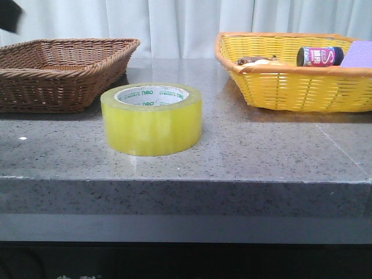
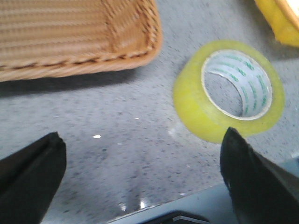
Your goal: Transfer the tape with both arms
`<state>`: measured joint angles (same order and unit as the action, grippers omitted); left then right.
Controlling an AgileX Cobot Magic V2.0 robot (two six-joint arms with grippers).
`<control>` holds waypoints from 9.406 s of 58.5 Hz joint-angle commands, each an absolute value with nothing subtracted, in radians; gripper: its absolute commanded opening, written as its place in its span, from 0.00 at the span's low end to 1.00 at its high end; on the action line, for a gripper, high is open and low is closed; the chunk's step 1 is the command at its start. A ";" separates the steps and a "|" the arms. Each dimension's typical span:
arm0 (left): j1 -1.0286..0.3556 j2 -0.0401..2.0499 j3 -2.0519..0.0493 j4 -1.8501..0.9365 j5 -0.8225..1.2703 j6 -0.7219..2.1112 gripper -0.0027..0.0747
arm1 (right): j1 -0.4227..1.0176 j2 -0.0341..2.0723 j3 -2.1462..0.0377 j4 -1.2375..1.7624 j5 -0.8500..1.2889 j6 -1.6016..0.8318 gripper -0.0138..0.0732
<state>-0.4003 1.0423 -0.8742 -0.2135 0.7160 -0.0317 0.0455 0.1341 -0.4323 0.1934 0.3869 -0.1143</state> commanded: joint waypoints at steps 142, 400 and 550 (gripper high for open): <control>-0.075 1.629 -1.509 -0.128 0.671 -0.035 0.08 | 0.044 0.147 -0.456 0.200 0.294 -0.117 0.02; -0.073 -0.024 0.047 -0.050 0.144 -0.045 0.01 | 0.044 0.148 -0.456 0.201 0.297 -0.117 0.02; -0.073 -0.024 0.047 -0.050 0.144 -0.045 0.01 | 0.044 -0.037 0.002 0.202 0.139 -0.116 0.02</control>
